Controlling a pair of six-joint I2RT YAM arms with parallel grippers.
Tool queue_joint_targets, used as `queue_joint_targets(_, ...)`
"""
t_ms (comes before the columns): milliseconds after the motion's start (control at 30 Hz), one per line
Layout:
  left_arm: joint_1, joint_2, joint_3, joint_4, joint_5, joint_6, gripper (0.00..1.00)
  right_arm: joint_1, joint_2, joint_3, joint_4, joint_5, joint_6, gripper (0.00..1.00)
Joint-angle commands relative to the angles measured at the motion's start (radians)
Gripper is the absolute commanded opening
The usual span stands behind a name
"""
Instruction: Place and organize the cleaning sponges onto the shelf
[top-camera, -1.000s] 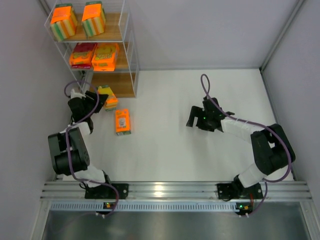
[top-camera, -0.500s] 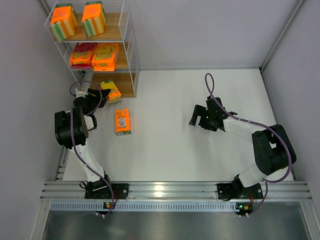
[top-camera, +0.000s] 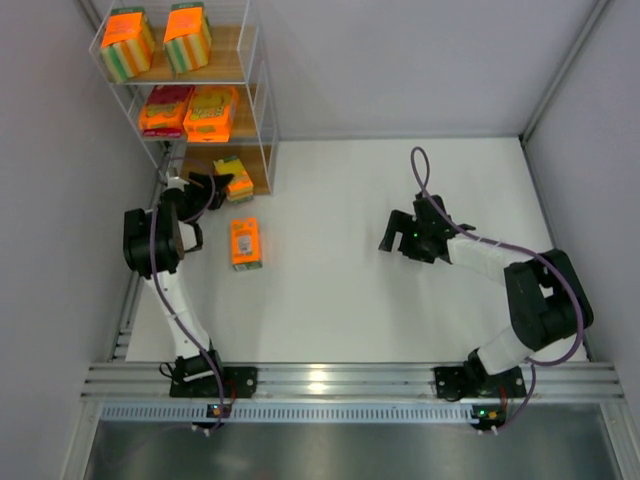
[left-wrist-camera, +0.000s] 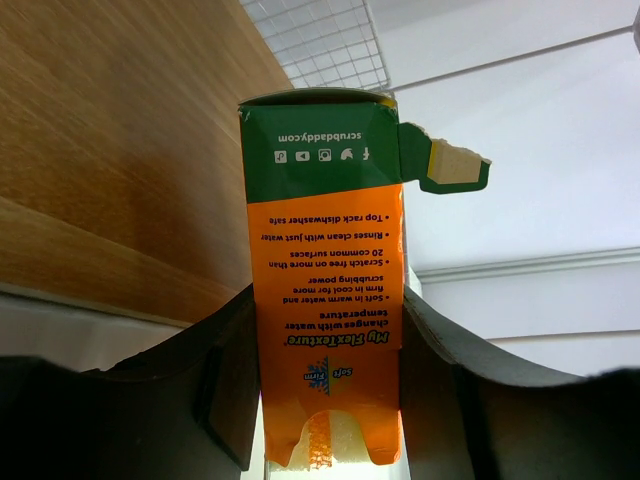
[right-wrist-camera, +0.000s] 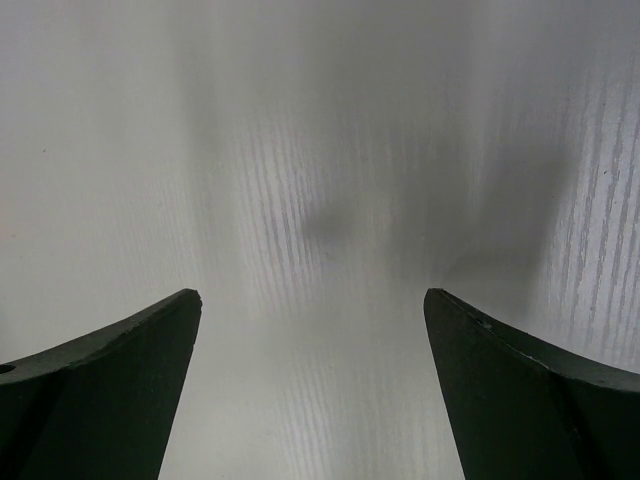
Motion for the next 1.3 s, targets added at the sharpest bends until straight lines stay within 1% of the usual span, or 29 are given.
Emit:
queue_joint_targets(0,-0.019,0.032,0.068,0.096,0.032,-0.022,0.42,-0.012,-0.044,-0.003,0.046,0.006,-0.004,0.97)
queue_joint_targets(100,-0.024,0.075,0.113,0.096,0.052,-0.059,0.42,-0.012,-0.050,-0.011,0.048,0.009,-0.002,0.97)
queue_joint_targets(333,-0.042,0.093,0.157,0.032,0.043,-0.025,0.42,-0.014,-0.063,-0.028,0.054,0.006,0.002,0.97)
queue_joint_targets(467,-0.053,0.135,0.250,0.019,0.056,-0.065,0.42,-0.014,-0.061,-0.031,0.054,0.005,0.002,0.97)
queue_joint_targets(500,-0.062,0.148,0.266,-0.023,0.064,-0.060,0.42,-0.014,-0.061,-0.031,0.054,0.003,0.004,0.97)
queue_joint_targets(533,-0.068,0.153,0.283,-0.024,0.064,-0.054,0.42,-0.014,-0.064,-0.032,0.054,0.003,0.004,0.97)
queue_joint_targets(600,-0.077,0.159,0.307,-0.077,0.061,-0.043,0.42,-0.012,-0.069,-0.035,0.052,0.006,0.005,0.96)
queue_joint_targets(767,-0.093,0.187,0.332,-0.091,0.064,-0.057,0.43,-0.014,-0.081,-0.041,0.049,0.017,0.001,0.97)
queue_joint_targets(867,-0.093,0.216,0.385,-0.122,0.111,-0.069,0.44,-0.014,-0.081,-0.043,0.048,0.014,0.001,0.97)
queue_joint_targets(933,-0.096,0.218,0.401,-0.183,0.124,-0.039,0.45,-0.012,-0.078,-0.043,0.048,0.012,0.001,0.97)
queue_joint_targets(1067,-0.096,0.187,0.403,-0.271,0.124,0.036,0.52,-0.012,-0.081,-0.049,0.052,0.011,0.004,0.97)
queue_joint_targets(1100,-0.094,0.184,0.407,-0.286,0.136,0.050,0.55,-0.012,-0.086,-0.049,0.051,0.009,0.004,0.97)
queue_joint_targets(1167,-0.091,0.181,0.432,-0.355,0.145,0.089,0.59,-0.012,-0.086,-0.045,0.043,0.005,0.002,0.97)
queue_joint_targets(1267,-0.090,0.152,0.433,-0.396,0.136,0.125,0.68,-0.012,-0.095,-0.043,0.038,0.000,-0.004,0.97)
